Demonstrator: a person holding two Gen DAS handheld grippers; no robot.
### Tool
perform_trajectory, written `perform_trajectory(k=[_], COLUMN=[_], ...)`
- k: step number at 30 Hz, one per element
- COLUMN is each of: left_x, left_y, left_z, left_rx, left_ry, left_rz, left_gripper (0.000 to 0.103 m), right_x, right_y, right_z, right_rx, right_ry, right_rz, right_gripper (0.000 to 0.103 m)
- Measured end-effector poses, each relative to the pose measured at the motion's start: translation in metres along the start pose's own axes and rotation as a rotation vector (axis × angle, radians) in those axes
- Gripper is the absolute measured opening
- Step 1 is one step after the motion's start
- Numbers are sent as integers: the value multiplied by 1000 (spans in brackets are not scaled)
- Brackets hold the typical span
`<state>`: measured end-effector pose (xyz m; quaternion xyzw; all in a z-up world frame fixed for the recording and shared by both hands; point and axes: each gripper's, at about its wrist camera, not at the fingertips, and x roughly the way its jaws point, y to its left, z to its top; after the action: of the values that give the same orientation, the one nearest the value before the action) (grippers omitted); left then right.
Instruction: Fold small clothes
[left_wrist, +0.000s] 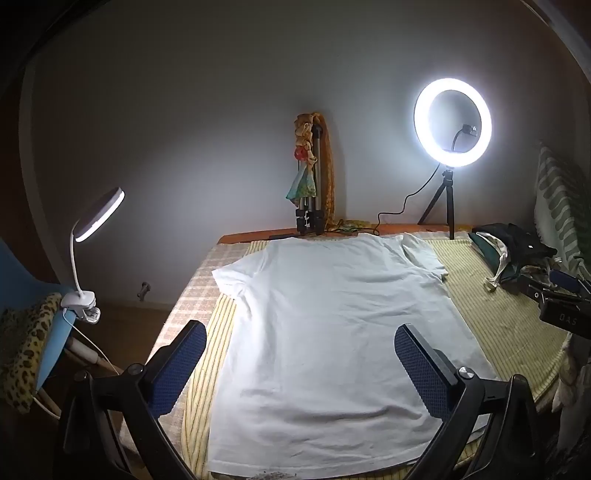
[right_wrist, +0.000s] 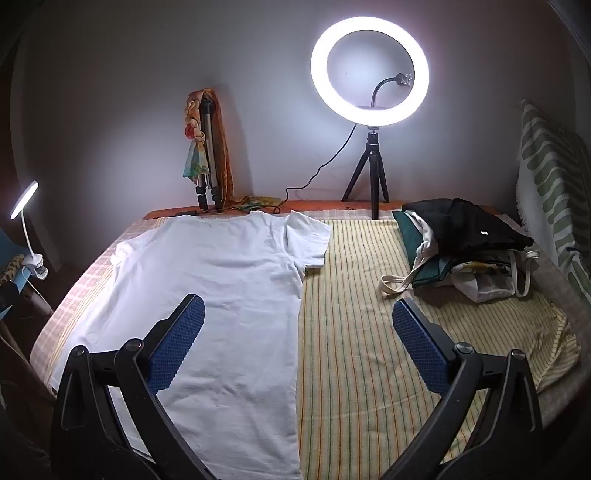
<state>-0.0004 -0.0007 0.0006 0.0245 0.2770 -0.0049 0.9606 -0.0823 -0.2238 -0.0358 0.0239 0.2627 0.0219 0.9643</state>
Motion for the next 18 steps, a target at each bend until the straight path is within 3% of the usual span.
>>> perform_trajectory(k=[18], left_x=[0], left_y=[2], left_z=[7], left_rx=[-7], left_ry=[-11], left_rz=[17], left_gripper=[103], right_x=[-4], right_y=[0], right_z=[3], right_rx=[-6], right_ry=[-7], right_rz=[-3], right_gripper=[103])
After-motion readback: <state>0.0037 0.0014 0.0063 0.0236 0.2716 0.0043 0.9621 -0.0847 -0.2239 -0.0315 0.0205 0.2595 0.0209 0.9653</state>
